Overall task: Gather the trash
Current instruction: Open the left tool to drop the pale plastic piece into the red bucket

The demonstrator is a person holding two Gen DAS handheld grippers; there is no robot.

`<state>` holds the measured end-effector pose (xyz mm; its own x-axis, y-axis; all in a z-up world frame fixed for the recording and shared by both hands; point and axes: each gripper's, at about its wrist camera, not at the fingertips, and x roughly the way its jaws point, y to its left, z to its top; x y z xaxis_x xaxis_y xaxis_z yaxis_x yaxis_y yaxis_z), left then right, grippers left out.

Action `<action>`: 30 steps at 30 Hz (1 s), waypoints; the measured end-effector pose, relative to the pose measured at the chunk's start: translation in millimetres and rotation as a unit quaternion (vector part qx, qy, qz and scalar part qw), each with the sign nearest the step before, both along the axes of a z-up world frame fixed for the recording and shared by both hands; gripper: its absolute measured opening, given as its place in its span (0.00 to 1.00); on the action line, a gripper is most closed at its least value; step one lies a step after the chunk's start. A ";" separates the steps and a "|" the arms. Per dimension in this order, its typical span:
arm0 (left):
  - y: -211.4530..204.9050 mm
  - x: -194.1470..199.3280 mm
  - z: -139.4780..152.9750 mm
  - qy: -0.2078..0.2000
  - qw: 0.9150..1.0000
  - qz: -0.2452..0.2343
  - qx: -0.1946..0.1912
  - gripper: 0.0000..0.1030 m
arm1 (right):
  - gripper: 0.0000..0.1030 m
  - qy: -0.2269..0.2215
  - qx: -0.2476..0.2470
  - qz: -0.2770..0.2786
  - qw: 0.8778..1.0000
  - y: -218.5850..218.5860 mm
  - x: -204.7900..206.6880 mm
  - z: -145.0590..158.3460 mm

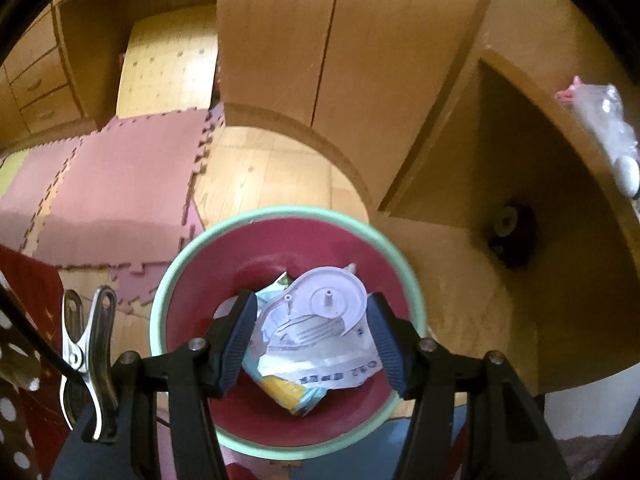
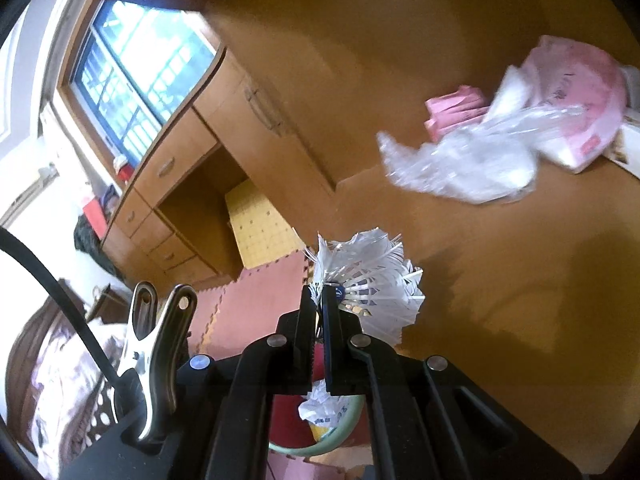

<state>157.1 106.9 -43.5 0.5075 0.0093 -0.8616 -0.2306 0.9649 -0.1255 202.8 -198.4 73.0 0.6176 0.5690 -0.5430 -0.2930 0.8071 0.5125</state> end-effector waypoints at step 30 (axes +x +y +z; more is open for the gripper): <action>52.2 -7.9 -76.6 0.091 0.994 0.048 -0.026 0.59 | 0.04 0.042 -0.058 0.098 0.993 117.8 19.8 -51.7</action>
<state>149.2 159.1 -120.1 0.3425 0.0035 -0.9395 -0.3446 0.9308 -0.1221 222.7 -80.7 21.3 0.4509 0.6044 -0.6568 -0.4108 0.7938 0.4484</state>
